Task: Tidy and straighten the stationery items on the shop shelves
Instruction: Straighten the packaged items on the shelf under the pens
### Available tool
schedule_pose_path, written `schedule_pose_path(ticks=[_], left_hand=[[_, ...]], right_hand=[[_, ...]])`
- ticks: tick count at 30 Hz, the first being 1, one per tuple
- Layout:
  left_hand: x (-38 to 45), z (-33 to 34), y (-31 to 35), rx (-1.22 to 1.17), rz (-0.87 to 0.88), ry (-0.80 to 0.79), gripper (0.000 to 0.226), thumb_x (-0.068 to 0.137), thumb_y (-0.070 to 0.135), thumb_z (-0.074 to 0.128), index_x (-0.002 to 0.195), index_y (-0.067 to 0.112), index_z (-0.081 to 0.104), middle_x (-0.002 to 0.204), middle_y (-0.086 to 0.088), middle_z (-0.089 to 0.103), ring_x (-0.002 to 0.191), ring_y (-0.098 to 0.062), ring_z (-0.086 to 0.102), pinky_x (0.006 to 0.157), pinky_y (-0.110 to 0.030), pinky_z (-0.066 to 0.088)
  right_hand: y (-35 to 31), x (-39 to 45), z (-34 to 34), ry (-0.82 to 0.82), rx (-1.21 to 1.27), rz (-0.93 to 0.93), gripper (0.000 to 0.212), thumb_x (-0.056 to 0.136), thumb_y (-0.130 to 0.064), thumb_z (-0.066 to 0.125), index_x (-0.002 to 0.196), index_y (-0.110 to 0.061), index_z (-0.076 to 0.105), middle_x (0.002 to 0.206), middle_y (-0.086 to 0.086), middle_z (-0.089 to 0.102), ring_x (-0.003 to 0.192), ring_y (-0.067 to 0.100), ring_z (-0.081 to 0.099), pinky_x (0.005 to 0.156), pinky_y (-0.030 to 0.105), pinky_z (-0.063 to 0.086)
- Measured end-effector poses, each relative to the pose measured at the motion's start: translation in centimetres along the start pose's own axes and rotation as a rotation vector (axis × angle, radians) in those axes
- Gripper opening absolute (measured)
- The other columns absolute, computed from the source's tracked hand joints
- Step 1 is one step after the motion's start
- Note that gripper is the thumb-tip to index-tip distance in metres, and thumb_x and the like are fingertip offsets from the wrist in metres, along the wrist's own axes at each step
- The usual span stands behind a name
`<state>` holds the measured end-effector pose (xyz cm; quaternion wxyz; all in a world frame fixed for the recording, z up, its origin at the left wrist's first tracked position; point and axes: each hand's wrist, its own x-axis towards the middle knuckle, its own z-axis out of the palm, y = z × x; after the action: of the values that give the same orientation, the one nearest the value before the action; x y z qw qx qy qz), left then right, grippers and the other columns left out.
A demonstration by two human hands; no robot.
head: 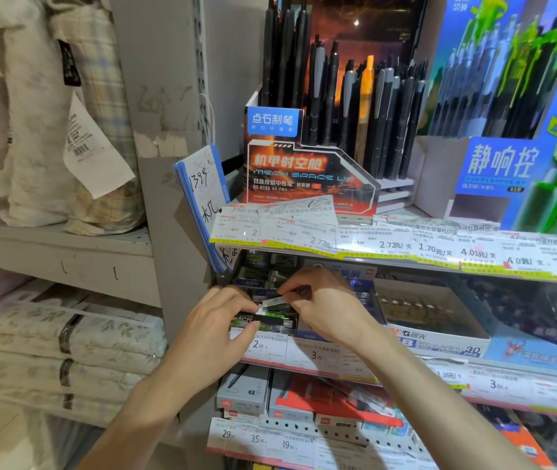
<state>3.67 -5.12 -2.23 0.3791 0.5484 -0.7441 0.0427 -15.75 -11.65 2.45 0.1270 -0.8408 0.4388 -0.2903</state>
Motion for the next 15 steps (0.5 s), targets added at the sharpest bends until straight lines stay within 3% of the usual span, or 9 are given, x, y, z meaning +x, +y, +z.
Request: schedule_pose_path(ticks=[4, 7, 12, 15], left_hand=[[0.0, 0.0, -0.1, -0.001, 0.002, 0.007, 0.016, 0.083, 0.02, 0.075, 0.099, 0.02, 0.071, 0.097, 0.012, 0.061, 0.096, -0.007, 0.053, 0.085, -0.013, 0.036], [0.0, 0.0, 0.0, -0.001, 0.007, 0.01, 0.017, 0.083, 0.021, 0.075, 0.1, 0.02, 0.071, 0.098, 0.013, 0.061, 0.097, -0.006, 0.053, 0.085, -0.011, 0.035], [-0.2, -0.2, 0.0, -0.008, 0.029, 0.013, 0.017, 0.084, 0.021, 0.074, 0.101, 0.02, 0.072, 0.099, 0.014, 0.062, 0.099, -0.004, 0.054, 0.088, -0.014, 0.038], [-0.2, -0.3, -0.1, -0.014, 0.03, 0.005, 0.017, 0.085, 0.022, 0.073, 0.102, 0.02, 0.072, 0.1, 0.014, 0.062, 0.099, -0.003, 0.054, 0.089, -0.011, 0.037]], right_hand=[[-0.2, 0.1, 0.0, 0.059, 0.103, 0.007, 0.016, 0.092, -0.018, 0.064, 0.099, -0.024, 0.078, 0.103, -0.009, 0.073, 0.089, 0.007, 0.065, 0.079, 0.016, 0.047], [-0.8, 0.6, 0.6, 0.089, 0.073, -0.067, 0.017, 0.092, -0.015, 0.063, 0.098, -0.02, 0.078, 0.102, -0.006, 0.073, 0.089, 0.01, 0.066, 0.083, 0.025, 0.051], [-1.1, 1.4, 1.8, 0.031, 0.009, -0.117, 0.014, 0.089, -0.017, 0.068, 0.099, -0.017, 0.078, 0.106, -0.003, 0.068, 0.094, 0.014, 0.063, 0.084, 0.021, 0.045], [-1.2, 1.8, 1.8, -0.039, 0.008, -0.121, 0.015, 0.089, -0.017, 0.067, 0.099, -0.016, 0.079, 0.109, -0.002, 0.069, 0.097, 0.015, 0.064, 0.089, 0.026, 0.048]])
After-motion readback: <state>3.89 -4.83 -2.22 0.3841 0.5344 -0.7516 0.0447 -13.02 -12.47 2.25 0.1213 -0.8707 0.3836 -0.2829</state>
